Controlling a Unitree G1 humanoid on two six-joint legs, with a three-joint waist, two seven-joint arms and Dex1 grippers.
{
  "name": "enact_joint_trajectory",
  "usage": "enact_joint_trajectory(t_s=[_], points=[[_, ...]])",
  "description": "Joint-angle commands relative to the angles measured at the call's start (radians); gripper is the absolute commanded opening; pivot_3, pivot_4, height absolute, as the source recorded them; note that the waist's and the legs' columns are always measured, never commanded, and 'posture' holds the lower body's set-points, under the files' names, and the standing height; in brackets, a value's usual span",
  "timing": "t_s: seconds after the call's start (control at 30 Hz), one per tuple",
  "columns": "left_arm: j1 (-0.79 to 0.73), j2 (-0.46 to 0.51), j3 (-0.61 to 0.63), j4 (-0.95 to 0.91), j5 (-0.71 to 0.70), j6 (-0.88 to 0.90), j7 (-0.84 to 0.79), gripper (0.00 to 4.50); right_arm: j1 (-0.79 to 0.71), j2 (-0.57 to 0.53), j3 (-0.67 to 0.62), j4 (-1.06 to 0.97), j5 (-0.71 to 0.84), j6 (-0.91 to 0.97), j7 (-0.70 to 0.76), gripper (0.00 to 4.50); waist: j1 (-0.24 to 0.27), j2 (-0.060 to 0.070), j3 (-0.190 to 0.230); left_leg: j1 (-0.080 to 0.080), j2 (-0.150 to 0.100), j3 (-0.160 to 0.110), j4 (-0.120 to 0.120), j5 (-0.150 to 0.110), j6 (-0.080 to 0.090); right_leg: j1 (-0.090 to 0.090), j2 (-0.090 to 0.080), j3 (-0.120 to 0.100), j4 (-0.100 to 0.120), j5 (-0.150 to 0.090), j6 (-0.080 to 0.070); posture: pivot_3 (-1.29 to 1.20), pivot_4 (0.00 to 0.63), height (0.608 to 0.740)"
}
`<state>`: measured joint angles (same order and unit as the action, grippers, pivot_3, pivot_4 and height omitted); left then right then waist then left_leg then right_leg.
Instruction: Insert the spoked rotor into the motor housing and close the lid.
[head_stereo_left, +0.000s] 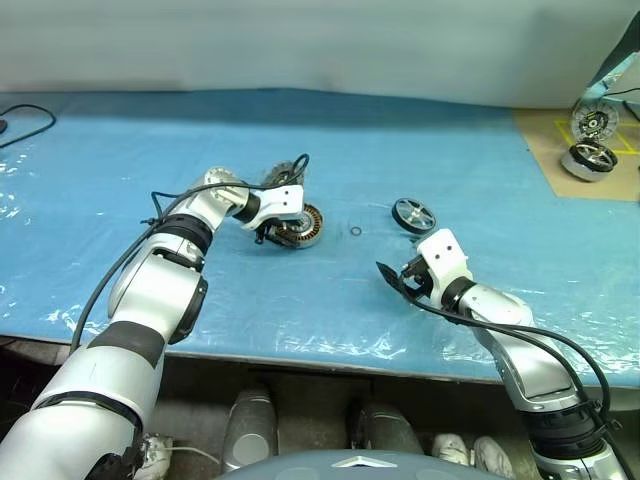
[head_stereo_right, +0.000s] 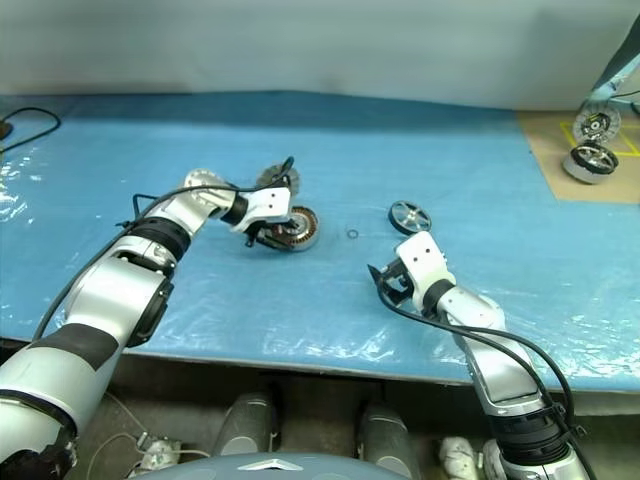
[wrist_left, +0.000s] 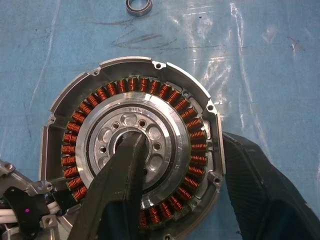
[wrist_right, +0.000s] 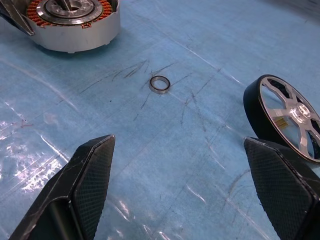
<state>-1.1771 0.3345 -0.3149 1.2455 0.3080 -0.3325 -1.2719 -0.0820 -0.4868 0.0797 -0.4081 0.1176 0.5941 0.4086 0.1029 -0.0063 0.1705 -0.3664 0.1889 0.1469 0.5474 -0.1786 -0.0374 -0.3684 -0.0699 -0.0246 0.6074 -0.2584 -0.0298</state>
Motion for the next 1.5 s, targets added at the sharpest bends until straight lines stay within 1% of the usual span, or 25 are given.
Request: enact_joint_trajectory(t_s=[0.03,0.17,0.33,0.5,0.63,0.7,0.8,0.93,1.03,1.1,1.17,1.27,1.37,1.43,1.5], points=[[0.013,0.012,-0.031,0.015,0.033,-0.020,-0.022,1.90,-0.008,0.003,-0.026,-0.040,-0.001,-0.010,-0.005,4.34,0.000,0.000,0.000,0.000,0.000,0.000,0.000,0.000,0.000,0.000,0.000,0.000,0.000,0.000,0.000,0.00,0.150,0.740],[0.019,0.028,-0.035,0.008,0.028,-0.063,-0.068,1.89,-0.010,0.001,-0.023,-0.036,-0.002,-0.013,-0.002,4.34,-0.001,0.000,0.000,0.000,0.000,0.000,-0.001,0.000,0.000,-0.001,0.000,0.000,0.000,0.000,0.000,0.00,0.150,0.740],[0.052,0.046,-0.033,-0.041,-0.011,-0.135,-0.239,1.89,-0.015,0.002,-0.025,-0.033,0.006,-0.012,0.006,4.34,-0.005,0.000,0.000,-0.001,0.000,0.000,-0.002,0.000,0.000,-0.002,0.000,0.000,-0.001,0.000,0.000,0.00,0.150,0.740],[0.118,0.054,-0.047,-0.135,-0.053,-0.189,-0.341,1.89,-0.007,0.008,-0.013,-0.036,0.005,-0.014,0.009,4.34,-0.004,0.000,0.000,-0.001,0.000,0.000,-0.003,0.000,0.000,-0.002,0.000,0.000,-0.001,0.000,0.000,0.00,0.150,0.740],[0.144,0.067,-0.083,-0.192,-0.083,-0.195,-0.343,1.89,-0.016,0.012,-0.006,-0.033,0.005,-0.014,0.014,4.34,-0.002,0.001,0.000,0.000,0.000,0.001,-0.002,0.000,0.000,-0.001,-0.001,0.000,0.000,0.000,-0.001,0.00,0.150,0.740],[0.149,0.069,-0.084,-0.210,-0.100,-0.189,-0.343,1.89,-0.021,0.009,-0.001,-0.030,0.005,-0.018,0.026,4.34,-0.002,0.001,0.000,0.000,-0.001,0.001,-0.002,0.000,0.000,-0.001,-0.001,0.000,0.000,0.000,-0.001,0.00,0.150,0.740],[0.160,0.059,-0.050,-0.233,-0.127,-0.186,-0.337,1.89,-0.028,0.005,0.000,-0.028,0.008,-0.019,0.044,4.34,-0.002,0.001,0.000,0.000,-0.001,0.001,-0.002,0.000,0.000,-0.001,-0.001,0.000,0.000,0.000,-0.001,0.00,0.150,0.740],[0.178,0.068,-0.059,-0.274,-0.207,-0.151,-0.343,1.89,-0.038,0.005,0.002,-0.017,0.001,-0.025,0.058,4.34,0.000,0.001,0.000,-0.001,-0.001,0.001,-0.002,0.000,0.000,-0.002,-0.001,0.000,0.000,0.000,-0.001,0.00,0.150,0.740],[0.202,0.103,-0.102,-0.338,-0.299,-0.136,-0.343,1.89,-0.049,0.003,0.003,-0.007,-0.001,-0.028,0.067,4.34,0.001,0.001,0.000,-0.002,-0.001,0.001,-0.002,0.000,0.000,-0.003,-0.001,0.000,0.000,0.000,-0.001,0.00,0.150,0.740],[0.214,0.148,-0.155,-0.393,-0.375,-0.114,-0.343,1.89,-0.060,0.002,0.003,0.001,-0.002,-0.030,0.073,4.34,0.001,0.001,0.000,-0.003,0.000,0.001,-0.002,0.000,0.000,-0.003,-0.001,0.000,0.000,0.000,-0.001,0.00,0.150,0.740],[0.215,0.185,-0.200,-0.417,-0.408,-0.116,-0.343,1.89,-0.073,0.002,0.004,0.016,-0.004,-0.036,0.078,4.34,-0.003,0.001,0.000,-0.004,0.000,0.002,-0.002,0.000,0.000,-0.005,-0.001,0.000,0.001,0.000,-0.001,0.00,0.150,0.740],[0.209,0.213,-0.234,-0.423,-0.406,-0.152,-0.343,1.89,-0.093,0.006,0.007,0.041,-0.007,-0.045,0.080,4.34,-0.003,0.001,0.000,-0.005,0.000,0.002,-0.002,0.000,0.000,-0.007,-0.001,0.000,0.001,0.000,-0.001,0.00,0.150,0.740],[0.200,0.214,-0.237,-0.416,-0.387,-0.149,-0.343,1.89,-0.104,0.017,0.018,0.053,-0.008,-0.053,0.079,4.34,-0.004,0.001,0.000,-0.005,0.000,0.003,-0.002,0.000,0.000,-0.007,-0.001,0.000,0.001,0.000,-0.001,0.00,0.150,0.740],[0.193,0.218,-0.244,-0.405,-0.358,-0.182,-0.343,1.89,-0.106,0.022,0.025,0.058,-0.010,-0.058,0.077,4.34,-0.004,0.001,0.000,-0.005,0.000,0.003,-0.002,0.000,0.000,-0.007,-0.001,0.000,0.001,0.000,-0.001,0.00,0.150,0.740],[0.194,0.221,-0.254,-0.411,-0.375,-0.165,-0.343,1.89,-0.105,0.026,0.028,0.061,-0.012,-0.062,0.075,4.34,-0.004,0.001,0.000,-0.005,0.000,0.003,-0.002,0.000,0.000,-0.007,-0.001,0.000,0.001,0.000,-0.001,0.00,0.150,0.740]])
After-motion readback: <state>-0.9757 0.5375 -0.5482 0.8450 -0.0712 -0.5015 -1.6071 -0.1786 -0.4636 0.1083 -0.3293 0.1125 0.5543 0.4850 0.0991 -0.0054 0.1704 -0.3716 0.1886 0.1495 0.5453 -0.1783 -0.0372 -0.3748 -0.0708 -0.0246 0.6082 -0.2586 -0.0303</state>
